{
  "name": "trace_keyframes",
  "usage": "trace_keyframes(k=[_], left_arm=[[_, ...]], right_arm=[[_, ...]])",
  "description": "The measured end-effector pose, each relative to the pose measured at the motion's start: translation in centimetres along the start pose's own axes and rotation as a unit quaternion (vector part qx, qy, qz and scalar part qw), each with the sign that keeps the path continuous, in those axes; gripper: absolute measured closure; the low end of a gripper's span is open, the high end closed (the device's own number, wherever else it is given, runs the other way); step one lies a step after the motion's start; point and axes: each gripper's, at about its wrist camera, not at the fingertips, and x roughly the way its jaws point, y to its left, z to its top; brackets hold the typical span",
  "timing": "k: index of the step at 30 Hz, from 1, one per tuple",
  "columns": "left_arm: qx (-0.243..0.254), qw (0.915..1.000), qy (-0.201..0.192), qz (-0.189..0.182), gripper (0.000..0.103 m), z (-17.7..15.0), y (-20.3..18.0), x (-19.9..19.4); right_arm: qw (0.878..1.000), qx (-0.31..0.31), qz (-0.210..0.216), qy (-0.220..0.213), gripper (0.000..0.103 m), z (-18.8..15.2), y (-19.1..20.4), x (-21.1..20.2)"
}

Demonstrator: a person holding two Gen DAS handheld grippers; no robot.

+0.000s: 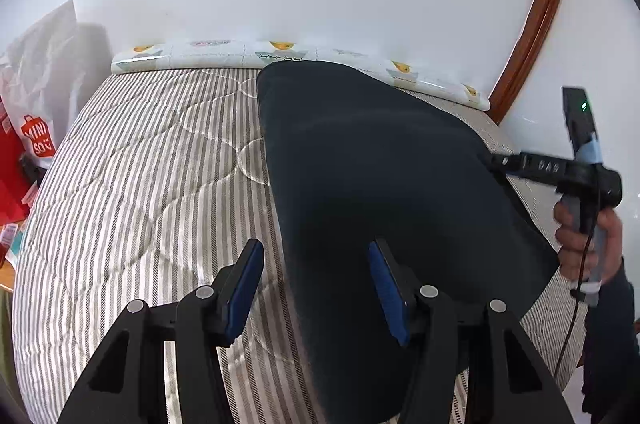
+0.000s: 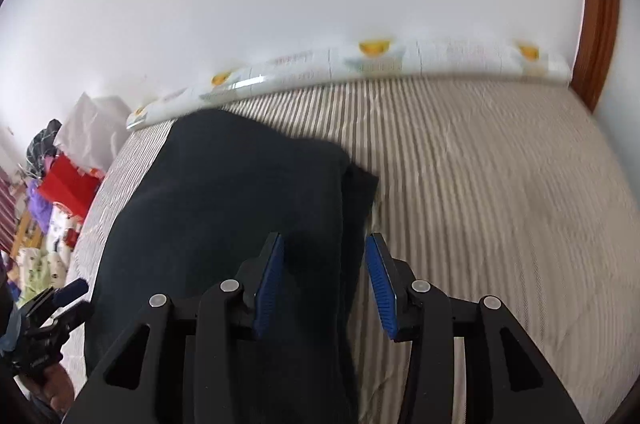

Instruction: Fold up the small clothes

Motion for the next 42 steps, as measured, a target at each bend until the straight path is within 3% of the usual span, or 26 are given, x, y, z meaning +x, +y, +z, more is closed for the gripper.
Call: trace_keyframes(k=[1,2,3,6,9,13,17,19,21,22,28,42], left_arm=[[-0.001,1.0,0.001,0.002,0.051,-0.1,-0.1,-0.1],[-0.002,1.0,0.001,0.004,0.051,-0.2,-0.2,-0.2],[-0.001,1.0,0.0,0.006,0.051,-0.3,-0.3,-0.4],[0.002,0.9999,-0.001,0.012,0.051,-0.7,-0.7,-0.8],[0.007,0.9997,-0.004,0.022,0.051,-1.0,-1.1,-1.1],[0.012,0.9995,-0.006,0.028,0.051,-1.4,-1.5,-1.6],[0.018,0.9991,-0.009,0.037,0.051,-2.3,-1.8,-1.9],[0.018,0.9991,-0.011,0.037,0.051,-2.7,-1.8,-2.1],[0.016,0.9991,-0.011,0.037,0.05,-3.0,-1.7,-2.3],[0.013,0.9992,-0.009,0.038,0.049,-3.2,-1.6,-2.3],[0.003,0.9995,-0.007,0.032,0.048,-4.2,-1.0,-2.9],[-0.003,0.9998,-0.002,0.022,0.048,-6.2,-1.2,-4.0]], right_arm=[[1.0,0.009,0.008,0.005,0.066,-0.5,-0.3,0.4],[1.0,0.011,0.018,0.004,0.088,-0.8,-0.3,0.5],[1.0,0.006,0.028,0.001,0.097,-1.0,-0.2,0.4],[0.999,0.011,0.032,-0.042,0.097,-1.4,-0.7,-1.1],[0.999,0.027,0.024,-0.033,0.097,-1.8,-0.7,-0.9],[0.997,0.02,-0.032,-0.06,0.095,-2.7,0.4,-3.1],[0.998,0.014,-0.017,-0.059,0.091,-4.0,0.9,-5.1],[0.997,-0.016,-0.028,-0.074,0.086,-5.1,2.4,-6.2],[0.995,-0.046,-0.033,-0.077,0.071,-6.3,3.8,-6.7],[0.994,-0.06,-0.035,-0.079,0.069,-7.1,4.6,-6.8],[0.99,-0.101,-0.078,-0.058,0.069,-10.1,6.7,-5.8],[0.991,-0.066,-0.102,-0.061,0.069,-11.9,6.5,-6.4]])
